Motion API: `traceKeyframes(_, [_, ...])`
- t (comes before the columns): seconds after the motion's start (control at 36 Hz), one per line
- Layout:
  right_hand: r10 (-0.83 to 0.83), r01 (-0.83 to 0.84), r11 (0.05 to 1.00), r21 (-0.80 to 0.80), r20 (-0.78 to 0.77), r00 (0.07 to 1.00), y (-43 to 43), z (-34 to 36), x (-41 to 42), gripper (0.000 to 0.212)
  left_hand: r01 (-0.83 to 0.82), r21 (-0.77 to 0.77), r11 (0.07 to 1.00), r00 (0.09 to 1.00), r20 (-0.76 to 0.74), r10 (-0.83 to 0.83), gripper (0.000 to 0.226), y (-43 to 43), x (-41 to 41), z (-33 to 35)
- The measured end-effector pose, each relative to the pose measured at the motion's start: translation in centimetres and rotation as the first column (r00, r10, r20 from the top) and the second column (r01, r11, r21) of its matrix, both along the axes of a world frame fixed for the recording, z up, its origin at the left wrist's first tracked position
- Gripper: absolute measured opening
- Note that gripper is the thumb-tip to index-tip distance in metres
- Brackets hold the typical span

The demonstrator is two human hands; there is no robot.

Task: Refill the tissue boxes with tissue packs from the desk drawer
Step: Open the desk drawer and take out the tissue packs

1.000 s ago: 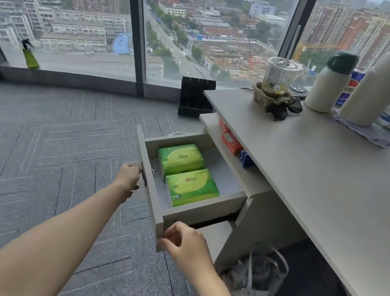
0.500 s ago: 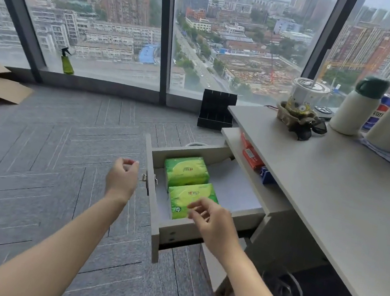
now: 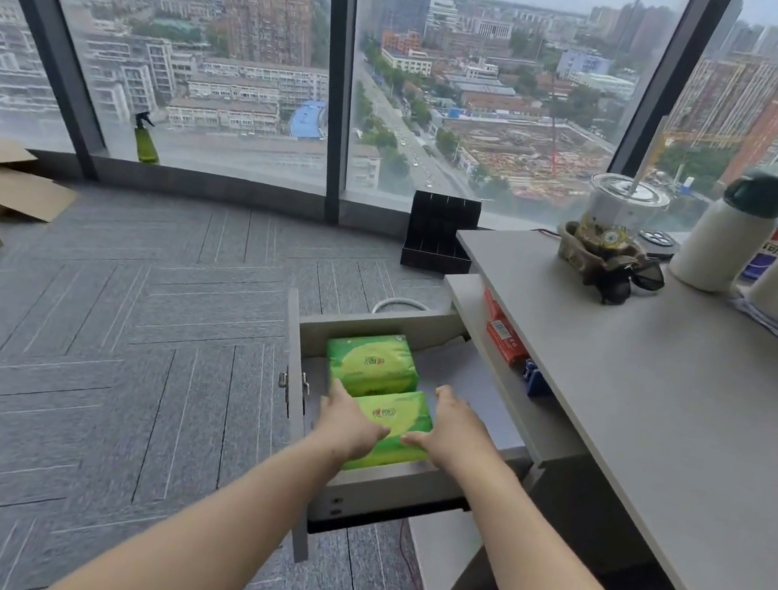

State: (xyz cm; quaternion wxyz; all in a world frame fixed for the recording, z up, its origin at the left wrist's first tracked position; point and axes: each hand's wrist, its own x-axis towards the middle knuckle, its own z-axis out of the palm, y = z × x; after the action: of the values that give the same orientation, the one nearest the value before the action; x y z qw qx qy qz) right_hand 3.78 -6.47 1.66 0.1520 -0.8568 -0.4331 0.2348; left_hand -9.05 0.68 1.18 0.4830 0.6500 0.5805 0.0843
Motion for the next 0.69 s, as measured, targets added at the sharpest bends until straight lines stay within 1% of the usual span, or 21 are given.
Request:
traceKeyframes(0.06, [-0.011, 0.01, 0.997, -0.082, -0.014, 1.0, 0.3, -0.1, 0.1, 0.078, -0.015, -0.048, 0.999, 0.999, -0.04, 0.013, 0.101, 0.5, 0.2, -0.6])
traceKeyframes(0.11, [0.016, -0.02, 0.989, -0.143, -0.032, 0.999, 0.6, -0.2, 0.1, 0.064, -0.008, -0.034, 0.999, 0.993, -0.116, 0.004, 0.089, 0.6, 0.3, -1.0])
traceKeyframes(0.17, [0.051, -0.057, 0.984, -0.17, -0.037, 0.998, 0.8, -0.6, -0.1, 0.054, 0.006, -0.02, 1.0, 0.987, -0.158, -0.009, 0.083, 0.6, 0.3, -1.4])
traceKeyframes(0.22, [0.065, -0.066, 0.983, -0.172, -0.012, 0.998, 0.9, -0.9, -0.3, 0.053, 0.001, -0.005, 1.0, 0.987, -0.161, -0.002, 0.084, 0.5, 0.3, -1.8])
traceKeyframes(0.36, [0.0, 0.0, 0.999, -0.05, 0.007, 1.0, 0.6, -1.7, -0.4, 0.055, -0.073, 0.014, 0.997, 0.992, -0.1, 0.074, 0.081, 0.3, 0.4, -1.4])
traceKeyframes(0.47, [-0.066, 0.065, 0.993, 0.094, 0.009, 0.998, 0.4, -1.3, -0.5, 0.05, -0.107, 0.102, 0.989, 0.993, -0.031, 0.111, 0.079, -0.4, 0.3, 0.0])
traceKeyframes(0.56, [-0.086, 0.082, 0.976, 0.202, 0.008, 0.996, 0.2, 0.0, -0.5, 0.045, -0.124, 0.189, 0.974, 0.99, 0.083, 0.11, 0.085, -1.0, 0.2, 0.9])
traceKeyframes(0.61, [-0.094, 0.089, 0.956, 0.28, 0.003, 0.996, -0.1, 1.2, -0.5, 0.046, -0.136, 0.251, 0.958, 0.983, 0.156, 0.098, 0.087, -1.3, 0.2, 1.7])
traceKeyframes(0.69, [-0.091, 0.094, 0.9, 0.425, -0.027, 0.996, -0.7, 3.3, -0.6, 0.058, -0.169, 0.336, 0.926, 0.959, 0.275, 0.075, 0.086, -1.6, 0.3, 3.3])
